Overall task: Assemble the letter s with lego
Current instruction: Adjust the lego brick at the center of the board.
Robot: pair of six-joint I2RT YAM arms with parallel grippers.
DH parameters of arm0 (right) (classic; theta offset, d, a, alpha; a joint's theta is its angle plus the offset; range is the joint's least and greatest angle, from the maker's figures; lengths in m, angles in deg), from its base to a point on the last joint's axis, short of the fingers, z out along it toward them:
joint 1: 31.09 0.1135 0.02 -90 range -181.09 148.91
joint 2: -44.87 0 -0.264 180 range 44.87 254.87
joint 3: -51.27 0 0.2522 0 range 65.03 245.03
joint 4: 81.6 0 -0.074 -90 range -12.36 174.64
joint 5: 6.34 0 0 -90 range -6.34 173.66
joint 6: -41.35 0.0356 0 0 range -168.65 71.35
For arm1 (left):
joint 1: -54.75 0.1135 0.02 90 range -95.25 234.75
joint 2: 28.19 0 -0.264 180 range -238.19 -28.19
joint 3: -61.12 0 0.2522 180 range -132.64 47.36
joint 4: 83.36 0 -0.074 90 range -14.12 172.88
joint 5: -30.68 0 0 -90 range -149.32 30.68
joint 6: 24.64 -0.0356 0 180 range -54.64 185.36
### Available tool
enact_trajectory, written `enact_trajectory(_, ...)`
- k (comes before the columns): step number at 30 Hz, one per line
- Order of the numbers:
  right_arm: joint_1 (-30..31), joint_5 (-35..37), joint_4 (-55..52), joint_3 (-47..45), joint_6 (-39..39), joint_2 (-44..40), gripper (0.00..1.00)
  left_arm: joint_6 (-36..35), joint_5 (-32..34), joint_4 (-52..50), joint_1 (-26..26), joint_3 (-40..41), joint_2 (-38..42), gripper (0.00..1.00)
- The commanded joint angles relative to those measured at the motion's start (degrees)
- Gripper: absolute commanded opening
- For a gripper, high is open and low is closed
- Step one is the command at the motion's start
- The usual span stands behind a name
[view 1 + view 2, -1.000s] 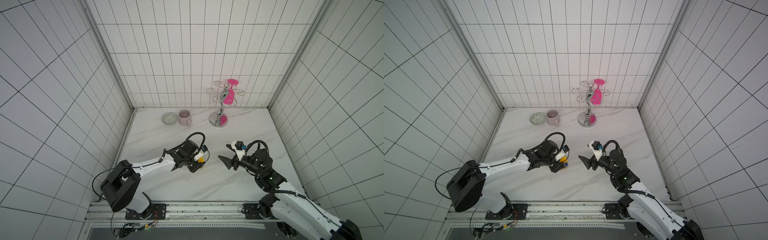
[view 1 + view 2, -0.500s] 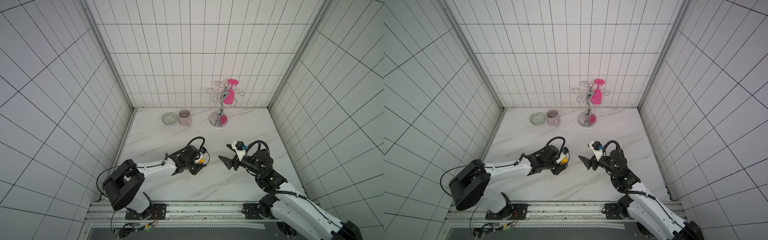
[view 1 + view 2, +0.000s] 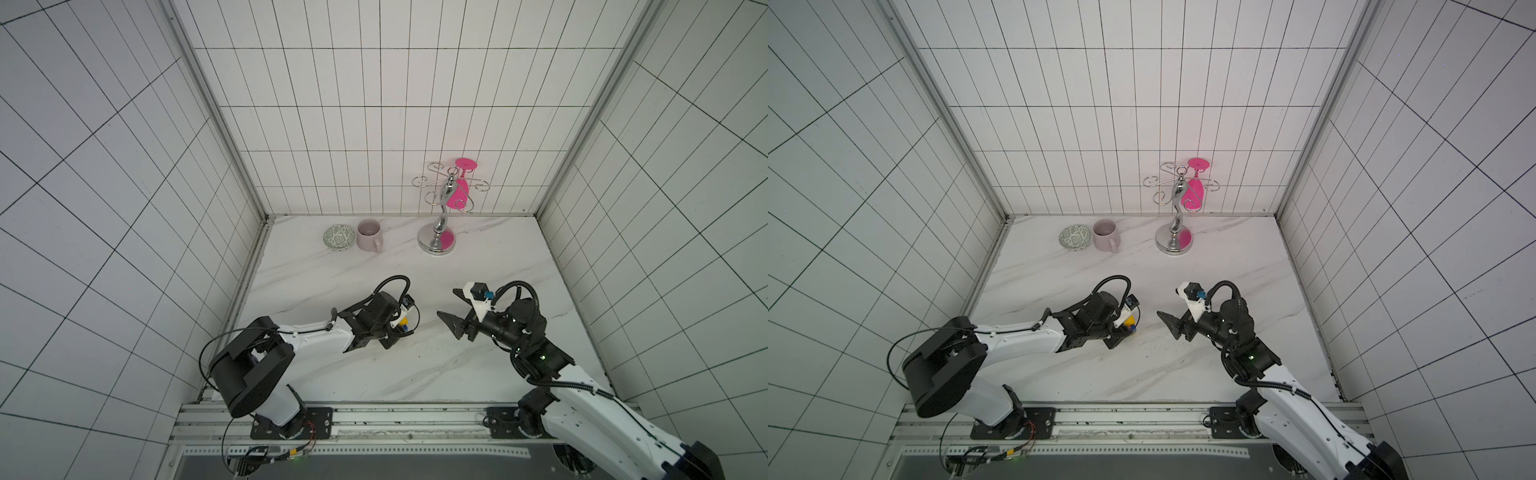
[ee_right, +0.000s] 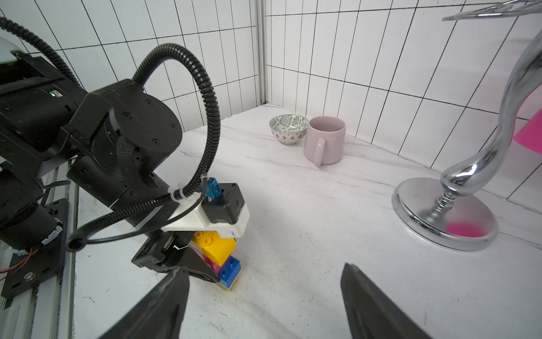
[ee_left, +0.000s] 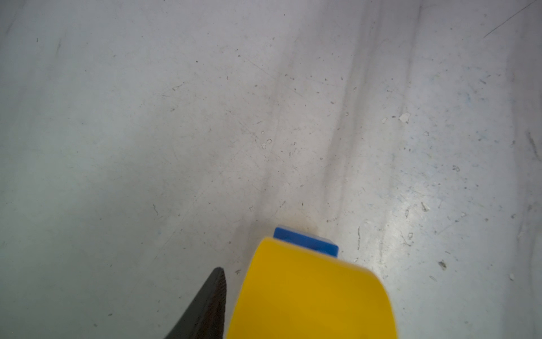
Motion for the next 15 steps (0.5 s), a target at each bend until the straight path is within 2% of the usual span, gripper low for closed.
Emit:
enact_trajectory(1,-0.7,-0.3,0.7,-0.4,0.0,-0.1,0.84,0.0,-1.1,1.2,0.0,-0.7,-1.0,0.45)
enact_trajectory(9,-1.1,-0.1,1.0,-0.6,0.0,-0.6,0.84,0.0,-3.2,0.5,0.0,-1.2,-2.4,0.31)
enact_trajectory(15,-1.2,0.0,1.2,-0.9,0.2,-1.0,0.84,-0.2,-2.7,-0.2,0.0,-1.9,-2.7,0.28)
